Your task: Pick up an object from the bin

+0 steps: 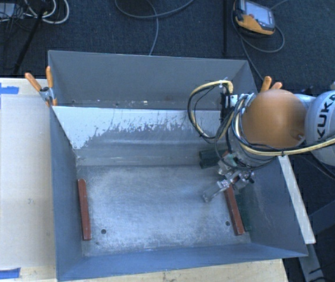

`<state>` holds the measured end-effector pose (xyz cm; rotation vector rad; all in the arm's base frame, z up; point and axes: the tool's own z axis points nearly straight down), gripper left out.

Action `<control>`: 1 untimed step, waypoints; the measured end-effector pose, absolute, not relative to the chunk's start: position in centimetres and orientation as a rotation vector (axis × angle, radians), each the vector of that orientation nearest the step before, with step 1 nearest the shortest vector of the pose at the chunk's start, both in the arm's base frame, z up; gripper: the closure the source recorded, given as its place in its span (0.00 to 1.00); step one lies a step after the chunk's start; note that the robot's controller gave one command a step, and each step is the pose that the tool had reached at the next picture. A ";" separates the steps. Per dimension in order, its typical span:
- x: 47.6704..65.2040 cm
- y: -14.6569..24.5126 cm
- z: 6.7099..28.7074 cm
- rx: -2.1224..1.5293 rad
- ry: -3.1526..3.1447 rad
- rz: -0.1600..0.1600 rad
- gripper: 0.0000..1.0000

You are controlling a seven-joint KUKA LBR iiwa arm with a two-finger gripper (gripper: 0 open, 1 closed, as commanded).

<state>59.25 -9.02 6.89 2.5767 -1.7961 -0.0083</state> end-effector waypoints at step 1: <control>59.3 -9.1 6.9 2.571 -1.808 -0.010 1.00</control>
Offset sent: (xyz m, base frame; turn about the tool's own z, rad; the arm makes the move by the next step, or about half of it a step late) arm 0.0000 0.0000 0.0000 0.0000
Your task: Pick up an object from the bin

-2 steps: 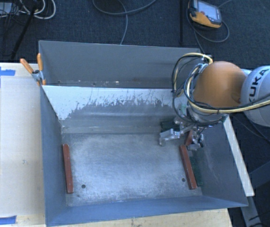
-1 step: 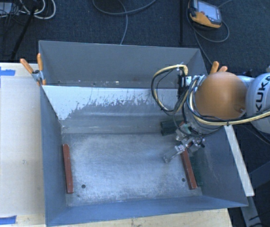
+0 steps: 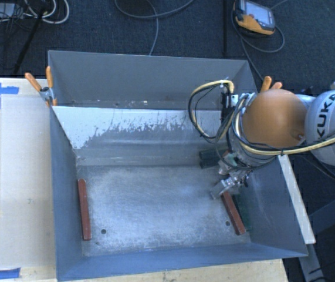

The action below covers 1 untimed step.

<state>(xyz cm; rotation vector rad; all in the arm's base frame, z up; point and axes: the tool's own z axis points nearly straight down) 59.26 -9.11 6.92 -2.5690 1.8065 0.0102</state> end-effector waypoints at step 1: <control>59.9 -9.8 18.9 -2.573 1.795 -0.007 1.00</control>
Offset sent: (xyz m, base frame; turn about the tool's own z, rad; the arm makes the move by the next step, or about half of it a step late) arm 0.0043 -0.0076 0.1160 -0.0116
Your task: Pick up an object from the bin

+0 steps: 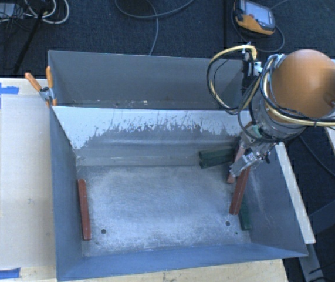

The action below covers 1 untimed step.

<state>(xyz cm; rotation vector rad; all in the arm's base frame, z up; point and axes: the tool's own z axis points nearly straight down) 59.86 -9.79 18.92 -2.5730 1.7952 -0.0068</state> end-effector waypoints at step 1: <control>60.8 -10.0 24.4 -2.568 1.802 -0.005 1.00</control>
Offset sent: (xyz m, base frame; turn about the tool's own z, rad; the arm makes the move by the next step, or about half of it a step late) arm 0.0075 -0.0034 0.0518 0.0011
